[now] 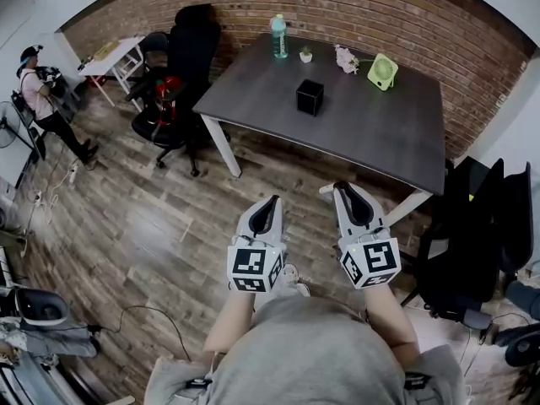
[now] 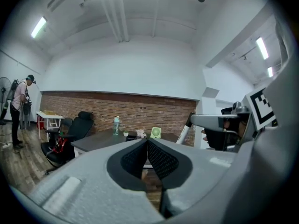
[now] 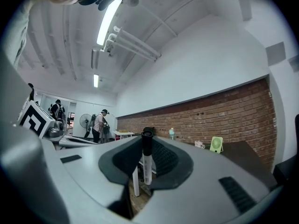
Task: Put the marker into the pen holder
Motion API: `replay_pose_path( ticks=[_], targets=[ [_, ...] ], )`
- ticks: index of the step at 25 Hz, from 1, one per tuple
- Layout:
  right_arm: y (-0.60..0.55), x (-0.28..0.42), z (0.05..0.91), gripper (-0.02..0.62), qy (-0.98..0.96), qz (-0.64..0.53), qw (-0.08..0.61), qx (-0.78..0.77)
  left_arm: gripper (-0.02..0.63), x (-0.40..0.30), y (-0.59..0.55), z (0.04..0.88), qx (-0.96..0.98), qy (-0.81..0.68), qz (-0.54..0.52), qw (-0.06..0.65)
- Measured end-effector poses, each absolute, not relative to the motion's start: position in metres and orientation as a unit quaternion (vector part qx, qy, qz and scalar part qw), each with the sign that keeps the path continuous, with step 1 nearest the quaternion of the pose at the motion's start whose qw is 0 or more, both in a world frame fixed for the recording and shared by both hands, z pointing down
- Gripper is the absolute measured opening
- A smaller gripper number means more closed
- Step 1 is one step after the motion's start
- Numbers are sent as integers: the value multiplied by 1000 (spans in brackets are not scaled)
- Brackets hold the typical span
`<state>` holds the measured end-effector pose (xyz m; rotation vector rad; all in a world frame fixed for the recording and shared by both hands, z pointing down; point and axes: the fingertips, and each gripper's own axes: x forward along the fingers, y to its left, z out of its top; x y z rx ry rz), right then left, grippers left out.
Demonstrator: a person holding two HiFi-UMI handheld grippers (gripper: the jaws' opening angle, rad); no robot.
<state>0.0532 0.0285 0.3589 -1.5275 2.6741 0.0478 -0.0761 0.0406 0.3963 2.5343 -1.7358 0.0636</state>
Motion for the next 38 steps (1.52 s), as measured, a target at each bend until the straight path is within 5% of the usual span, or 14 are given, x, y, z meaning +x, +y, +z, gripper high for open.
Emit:
replay_pose_path(
  ticks=[38],
  targets=[
    [-193,12,359,64,849,4,49,-526,18,-121,-182,410,831,-553,34,53]
  ],
)
